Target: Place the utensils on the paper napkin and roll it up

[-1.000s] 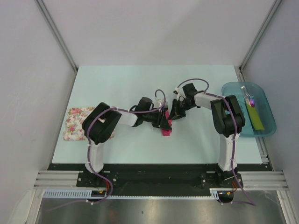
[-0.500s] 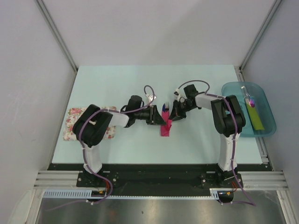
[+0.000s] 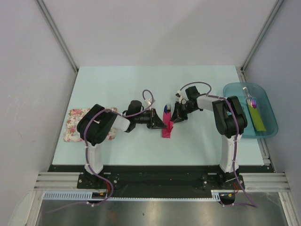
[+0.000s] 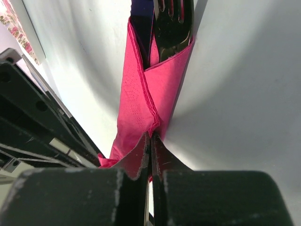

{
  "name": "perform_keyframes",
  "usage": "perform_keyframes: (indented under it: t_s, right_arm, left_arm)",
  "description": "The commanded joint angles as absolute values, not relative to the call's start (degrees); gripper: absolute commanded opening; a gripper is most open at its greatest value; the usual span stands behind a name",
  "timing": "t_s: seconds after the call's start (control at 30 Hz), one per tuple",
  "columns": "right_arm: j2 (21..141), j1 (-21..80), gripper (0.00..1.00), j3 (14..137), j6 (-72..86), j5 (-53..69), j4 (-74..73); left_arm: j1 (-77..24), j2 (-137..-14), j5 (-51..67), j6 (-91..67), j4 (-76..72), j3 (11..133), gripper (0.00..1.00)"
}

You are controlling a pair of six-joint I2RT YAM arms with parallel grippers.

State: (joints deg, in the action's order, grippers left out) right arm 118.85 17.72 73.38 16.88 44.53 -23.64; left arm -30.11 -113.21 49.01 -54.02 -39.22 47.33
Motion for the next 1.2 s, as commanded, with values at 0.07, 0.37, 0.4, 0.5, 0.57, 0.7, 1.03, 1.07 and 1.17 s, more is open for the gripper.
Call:
perform_keyframes:
  t_s: [0.07, 0.37, 0.4, 0.5, 0.57, 0.7, 1.03, 1.07, 1.17]
  right_arm:
    - [119.7, 17.3, 0.00, 72.7, 17.1, 45.4, -23.4]
    - [119.5, 17.2, 0.00, 72.3, 17.5, 45.0, -22.9]
    - [119.5, 17.3, 0.00, 72.3, 17.6, 45.0, -22.9]
    - [119.7, 17.3, 0.00, 72.4, 17.6, 44.9, -22.9]
    - [119.8, 17.4, 0.00, 72.5, 17.7, 45.1, -22.8]
    - [119.5, 17.4, 0.00, 72.3, 17.8, 45.0, -22.7]
    - [119.6, 17.6, 0.00, 72.2, 18.2, 45.3, -22.4]
    - [119.6, 17.6, 0.00, 72.2, 18.4, 45.3, -22.4]
    - [119.5, 17.6, 0.00, 72.1, 18.0, 45.3, -22.4]
  left_arm:
    - [-29.5, -114.3, 47.5, -56.9, -43.1, 46.5, 0.14]
    - [-27.4, -115.7, 47.2, -63.7, -49.2, 45.0, 0.22]
    - [-26.7, -115.5, 47.1, -63.3, -48.8, 45.2, 0.24]
    - [-26.1, -115.1, 46.7, -62.1, -47.5, 45.4, 0.32]
    - [-26.1, -115.3, 46.4, -61.7, -47.1, 45.4, 0.34]
    - [-27.2, -115.7, 47.2, -59.9, -46.0, 46.5, 0.33]
    - [-29.5, -116.6, 47.2, -58.6, -41.9, 47.1, 0.20]
    - [-29.9, -116.9, 47.4, -58.5, -41.9, 47.2, 0.20]
    - [-30.8, -117.0, 48.2, -58.9, -42.8, 47.6, 0.19]
